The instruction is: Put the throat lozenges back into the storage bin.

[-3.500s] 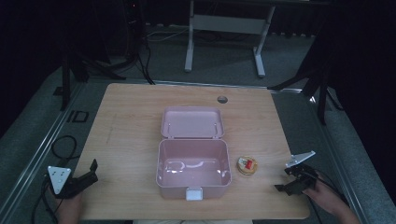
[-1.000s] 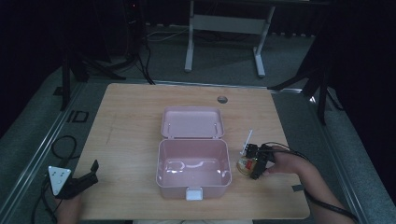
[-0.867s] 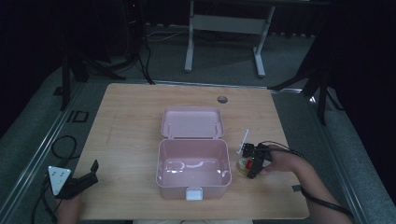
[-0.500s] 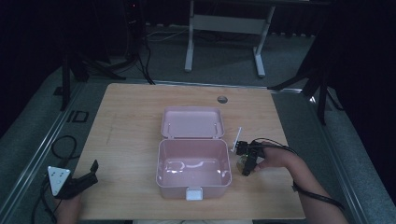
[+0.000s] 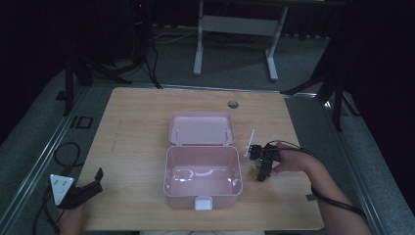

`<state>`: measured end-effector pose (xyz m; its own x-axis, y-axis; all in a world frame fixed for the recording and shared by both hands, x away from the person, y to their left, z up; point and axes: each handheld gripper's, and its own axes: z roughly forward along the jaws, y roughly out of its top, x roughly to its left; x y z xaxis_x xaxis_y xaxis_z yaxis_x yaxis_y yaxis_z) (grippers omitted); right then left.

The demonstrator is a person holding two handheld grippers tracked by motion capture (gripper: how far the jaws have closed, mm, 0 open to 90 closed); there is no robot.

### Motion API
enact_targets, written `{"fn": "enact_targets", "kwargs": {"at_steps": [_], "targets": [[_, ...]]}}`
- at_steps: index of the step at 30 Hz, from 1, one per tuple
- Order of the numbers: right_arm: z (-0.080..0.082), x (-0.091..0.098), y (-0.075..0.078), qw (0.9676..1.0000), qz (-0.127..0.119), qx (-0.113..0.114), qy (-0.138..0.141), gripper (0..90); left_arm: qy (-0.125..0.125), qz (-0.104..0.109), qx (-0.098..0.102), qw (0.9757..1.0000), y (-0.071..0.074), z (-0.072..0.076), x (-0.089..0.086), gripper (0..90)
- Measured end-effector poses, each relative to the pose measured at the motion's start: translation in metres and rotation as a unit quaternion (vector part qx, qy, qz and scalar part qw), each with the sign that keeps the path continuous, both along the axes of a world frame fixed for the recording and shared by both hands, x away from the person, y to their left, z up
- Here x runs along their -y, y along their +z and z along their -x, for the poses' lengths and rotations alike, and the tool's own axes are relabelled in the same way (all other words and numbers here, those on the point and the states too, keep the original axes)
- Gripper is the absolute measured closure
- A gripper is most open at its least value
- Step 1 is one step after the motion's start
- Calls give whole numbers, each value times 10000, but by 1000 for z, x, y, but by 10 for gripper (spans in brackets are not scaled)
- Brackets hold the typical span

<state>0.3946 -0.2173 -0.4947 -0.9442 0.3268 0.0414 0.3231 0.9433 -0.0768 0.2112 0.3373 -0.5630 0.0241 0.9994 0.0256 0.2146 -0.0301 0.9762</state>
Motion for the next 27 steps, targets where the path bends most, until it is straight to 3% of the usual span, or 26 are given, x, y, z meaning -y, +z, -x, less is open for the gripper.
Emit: {"fn": "enact_targets", "kwargs": {"at_steps": [16,27], "targets": [[18,10,56,9996,84,-212,178,201,9,-7,-16,10000,0,0,0,4],[22,3,114,9996,-10,183,233,201,8,-3,-21,10000,0,-1,0,4]]}}
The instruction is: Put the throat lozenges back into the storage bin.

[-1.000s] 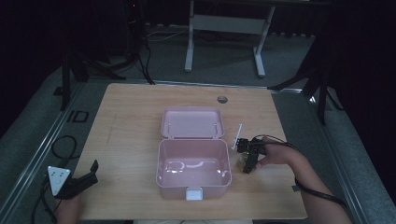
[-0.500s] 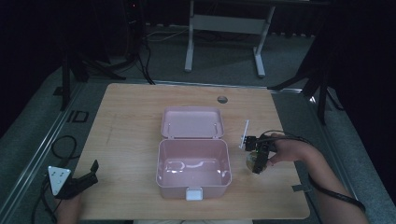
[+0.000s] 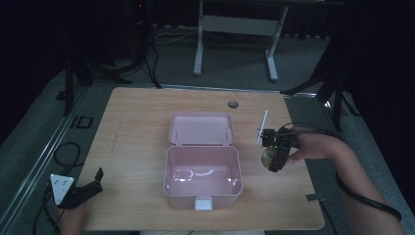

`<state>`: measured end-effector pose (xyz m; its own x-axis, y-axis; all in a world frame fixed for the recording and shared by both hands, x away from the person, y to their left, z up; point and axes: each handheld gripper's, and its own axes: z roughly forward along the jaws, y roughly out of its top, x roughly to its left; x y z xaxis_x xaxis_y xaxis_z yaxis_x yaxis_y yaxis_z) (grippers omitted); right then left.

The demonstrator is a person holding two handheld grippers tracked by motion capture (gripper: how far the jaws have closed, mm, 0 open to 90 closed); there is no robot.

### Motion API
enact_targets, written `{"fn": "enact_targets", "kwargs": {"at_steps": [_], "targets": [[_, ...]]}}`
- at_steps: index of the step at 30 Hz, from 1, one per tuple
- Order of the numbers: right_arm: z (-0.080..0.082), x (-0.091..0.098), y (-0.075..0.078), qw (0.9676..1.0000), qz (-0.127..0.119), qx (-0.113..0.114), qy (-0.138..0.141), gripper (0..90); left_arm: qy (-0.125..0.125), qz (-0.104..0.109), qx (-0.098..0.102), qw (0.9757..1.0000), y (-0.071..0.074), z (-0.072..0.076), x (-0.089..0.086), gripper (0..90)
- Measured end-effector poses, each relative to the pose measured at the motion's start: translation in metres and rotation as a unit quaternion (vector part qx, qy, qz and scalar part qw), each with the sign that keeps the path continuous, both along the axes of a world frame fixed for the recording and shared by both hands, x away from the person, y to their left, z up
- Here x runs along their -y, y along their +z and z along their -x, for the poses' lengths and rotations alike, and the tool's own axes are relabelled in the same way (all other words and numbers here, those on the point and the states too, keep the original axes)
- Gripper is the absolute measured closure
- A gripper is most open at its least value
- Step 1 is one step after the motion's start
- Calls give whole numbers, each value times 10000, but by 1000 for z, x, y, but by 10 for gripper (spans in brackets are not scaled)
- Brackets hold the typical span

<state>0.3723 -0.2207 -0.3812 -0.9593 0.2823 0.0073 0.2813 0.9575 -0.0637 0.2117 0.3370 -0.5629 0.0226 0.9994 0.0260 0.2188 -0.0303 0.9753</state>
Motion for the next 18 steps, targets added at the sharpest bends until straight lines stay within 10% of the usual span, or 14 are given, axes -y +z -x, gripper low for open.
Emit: {"fn": "enact_targets", "kwargs": {"at_steps": [18], "targets": [[15,-63,15,9981,-231,-133,549,201,-20,11,-2,10000,0,0,-1,4]]}}
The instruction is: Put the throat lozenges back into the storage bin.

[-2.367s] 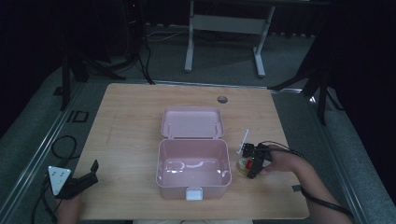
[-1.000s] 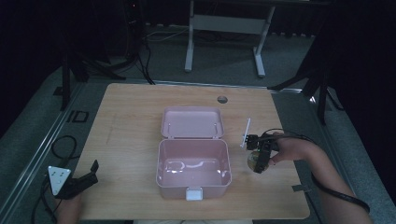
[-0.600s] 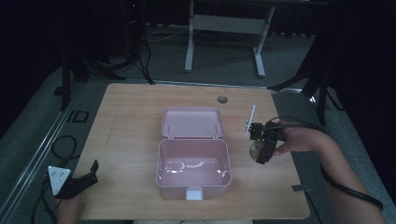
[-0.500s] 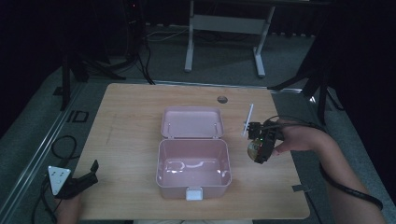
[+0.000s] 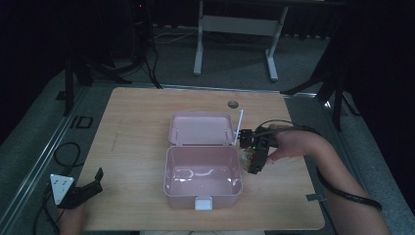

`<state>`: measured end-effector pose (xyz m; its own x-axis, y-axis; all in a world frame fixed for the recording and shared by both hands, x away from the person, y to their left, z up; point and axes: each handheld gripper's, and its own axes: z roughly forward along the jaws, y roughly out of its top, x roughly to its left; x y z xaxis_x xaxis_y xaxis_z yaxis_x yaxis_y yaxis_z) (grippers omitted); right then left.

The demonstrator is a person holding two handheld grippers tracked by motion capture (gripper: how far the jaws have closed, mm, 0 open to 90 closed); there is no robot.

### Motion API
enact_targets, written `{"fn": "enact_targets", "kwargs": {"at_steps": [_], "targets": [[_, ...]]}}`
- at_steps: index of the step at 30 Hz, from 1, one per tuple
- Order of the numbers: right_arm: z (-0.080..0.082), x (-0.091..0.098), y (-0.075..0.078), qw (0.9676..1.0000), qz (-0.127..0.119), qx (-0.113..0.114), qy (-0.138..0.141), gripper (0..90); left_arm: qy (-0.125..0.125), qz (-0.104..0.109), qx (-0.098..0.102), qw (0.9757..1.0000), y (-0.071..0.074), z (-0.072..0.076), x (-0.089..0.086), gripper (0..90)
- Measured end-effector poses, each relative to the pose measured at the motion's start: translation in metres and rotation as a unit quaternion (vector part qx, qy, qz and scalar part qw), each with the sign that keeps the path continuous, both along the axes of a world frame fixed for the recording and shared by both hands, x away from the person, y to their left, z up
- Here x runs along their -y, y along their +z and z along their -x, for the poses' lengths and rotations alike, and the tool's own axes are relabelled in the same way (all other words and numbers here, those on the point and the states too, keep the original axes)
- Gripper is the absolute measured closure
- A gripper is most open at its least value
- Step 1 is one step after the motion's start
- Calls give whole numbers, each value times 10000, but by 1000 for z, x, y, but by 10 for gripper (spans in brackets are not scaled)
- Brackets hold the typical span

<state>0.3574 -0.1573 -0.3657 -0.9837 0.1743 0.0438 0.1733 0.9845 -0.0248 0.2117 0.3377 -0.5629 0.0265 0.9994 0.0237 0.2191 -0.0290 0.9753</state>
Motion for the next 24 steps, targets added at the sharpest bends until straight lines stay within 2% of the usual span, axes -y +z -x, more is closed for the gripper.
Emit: {"fn": "enact_targets", "kwargs": {"at_steps": [5,6,10,14,19,24], "targets": [[3,-15,2,9999,-28,20,150,201,-6,9,2,10000,0,0,0,4],[5,-24,2,9997,-27,13,241,201,-7,8,1,10000,0,0,0,4],[7,-40,1,9994,-32,-43,350,201,-6,5,0,10000,0,0,0,4],[11,-55,-1,9986,-152,-86,503,201,-9,11,3,10000,0,0,0,4],[13,-67,-10,9981,-49,-142,596,202,-14,17,6,10000,0,0,0,4],[13,-70,-23,9979,-6,-200,616,201,-20,11,6,10000,0,0,0,4]]}}
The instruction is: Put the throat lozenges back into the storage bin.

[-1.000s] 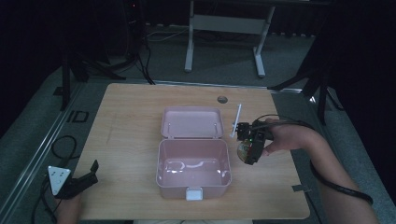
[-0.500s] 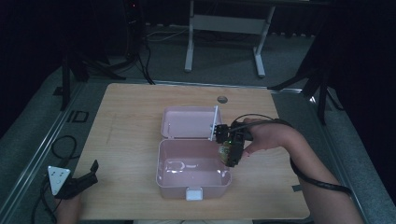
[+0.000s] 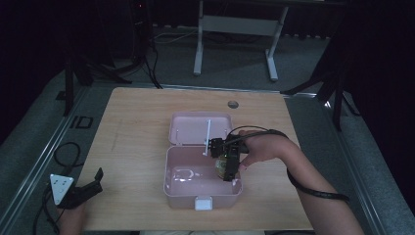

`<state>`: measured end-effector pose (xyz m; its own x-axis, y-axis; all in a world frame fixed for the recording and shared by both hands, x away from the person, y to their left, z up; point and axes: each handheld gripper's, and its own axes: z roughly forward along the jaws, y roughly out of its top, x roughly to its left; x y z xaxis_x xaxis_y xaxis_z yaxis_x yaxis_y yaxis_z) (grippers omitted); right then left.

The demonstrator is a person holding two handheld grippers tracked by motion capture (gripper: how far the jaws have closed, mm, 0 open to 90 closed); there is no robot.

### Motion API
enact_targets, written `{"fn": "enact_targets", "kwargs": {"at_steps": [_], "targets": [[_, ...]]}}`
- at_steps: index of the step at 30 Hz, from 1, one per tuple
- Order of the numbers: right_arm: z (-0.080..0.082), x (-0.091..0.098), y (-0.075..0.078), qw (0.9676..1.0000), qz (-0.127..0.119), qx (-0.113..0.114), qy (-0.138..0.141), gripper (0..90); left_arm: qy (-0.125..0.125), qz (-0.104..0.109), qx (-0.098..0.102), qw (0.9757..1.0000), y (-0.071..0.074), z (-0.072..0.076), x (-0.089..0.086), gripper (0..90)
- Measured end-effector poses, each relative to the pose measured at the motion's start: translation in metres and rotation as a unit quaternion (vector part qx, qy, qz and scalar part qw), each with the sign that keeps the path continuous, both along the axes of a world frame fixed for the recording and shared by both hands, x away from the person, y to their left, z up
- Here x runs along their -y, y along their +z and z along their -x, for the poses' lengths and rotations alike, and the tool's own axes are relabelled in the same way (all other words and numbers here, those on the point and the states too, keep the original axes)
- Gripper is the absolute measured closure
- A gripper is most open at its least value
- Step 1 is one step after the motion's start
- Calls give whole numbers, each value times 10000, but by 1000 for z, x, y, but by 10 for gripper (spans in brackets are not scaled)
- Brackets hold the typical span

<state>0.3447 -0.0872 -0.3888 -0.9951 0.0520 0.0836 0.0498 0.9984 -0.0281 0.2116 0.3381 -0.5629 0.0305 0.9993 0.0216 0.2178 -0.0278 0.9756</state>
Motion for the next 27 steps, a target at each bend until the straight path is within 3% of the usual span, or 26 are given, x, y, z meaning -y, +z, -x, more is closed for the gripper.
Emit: {"fn": "enact_targets", "kwargs": {"at_steps": [21,27], "targets": [[7,-7,-49,9996,56,-239,138,202,1,0,-6,10000,0,0,0,4],[9,-7,-58,9996,46,-176,227,201,2,-2,-3,10000,0,0,0,4]]}}
